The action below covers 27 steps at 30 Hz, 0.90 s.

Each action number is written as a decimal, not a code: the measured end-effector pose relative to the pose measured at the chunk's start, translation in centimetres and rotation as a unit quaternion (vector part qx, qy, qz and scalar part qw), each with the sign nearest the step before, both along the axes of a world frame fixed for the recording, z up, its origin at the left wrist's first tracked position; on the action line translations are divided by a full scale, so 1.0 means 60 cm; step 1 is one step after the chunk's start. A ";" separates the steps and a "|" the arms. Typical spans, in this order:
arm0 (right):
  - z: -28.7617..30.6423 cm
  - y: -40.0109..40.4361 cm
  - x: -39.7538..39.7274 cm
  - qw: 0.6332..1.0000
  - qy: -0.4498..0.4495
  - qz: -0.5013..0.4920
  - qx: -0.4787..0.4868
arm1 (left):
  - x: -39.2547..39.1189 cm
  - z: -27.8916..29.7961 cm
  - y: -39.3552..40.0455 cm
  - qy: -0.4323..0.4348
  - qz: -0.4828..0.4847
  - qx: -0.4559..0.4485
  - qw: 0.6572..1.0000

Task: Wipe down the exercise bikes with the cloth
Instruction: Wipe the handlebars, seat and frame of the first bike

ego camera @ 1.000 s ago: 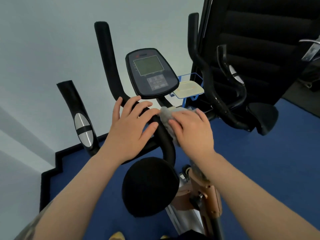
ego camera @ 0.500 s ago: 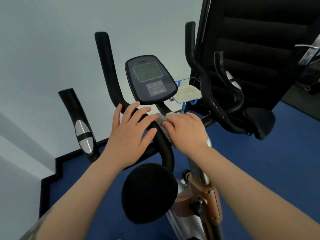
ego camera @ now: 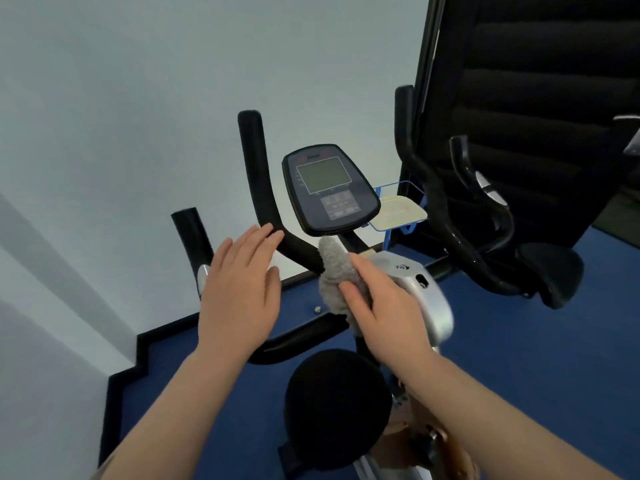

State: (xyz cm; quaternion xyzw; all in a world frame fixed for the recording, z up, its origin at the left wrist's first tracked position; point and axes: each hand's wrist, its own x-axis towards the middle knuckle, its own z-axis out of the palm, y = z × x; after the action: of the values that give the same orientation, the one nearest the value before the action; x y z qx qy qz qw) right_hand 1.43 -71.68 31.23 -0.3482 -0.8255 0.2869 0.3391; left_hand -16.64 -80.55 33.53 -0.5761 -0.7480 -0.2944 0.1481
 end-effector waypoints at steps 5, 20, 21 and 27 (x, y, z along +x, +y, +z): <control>0.024 0.030 -0.054 0.998 -0.046 -0.028 -0.034 | -0.003 -0.014 -0.014 -0.131 0.097 0.076 0.984; 0.068 0.046 -0.147 0.996 -0.079 0.015 -0.037 | -0.058 0.006 -0.022 -0.077 0.066 0.083 0.991; 0.060 0.039 -0.138 0.997 -0.076 0.011 -0.008 | -0.074 0.017 -0.017 -0.065 0.066 0.090 0.992; 0.102 0.070 -0.186 0.988 -0.138 0.004 -0.066 | -0.137 0.051 0.034 -0.090 0.043 0.077 0.992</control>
State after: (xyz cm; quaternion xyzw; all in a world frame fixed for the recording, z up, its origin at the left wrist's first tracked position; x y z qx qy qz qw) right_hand -9.75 -67.45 37.35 -0.4023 -0.8452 0.2915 0.1971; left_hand -24.84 -78.54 36.61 -0.5012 -0.7577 -0.3950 0.1368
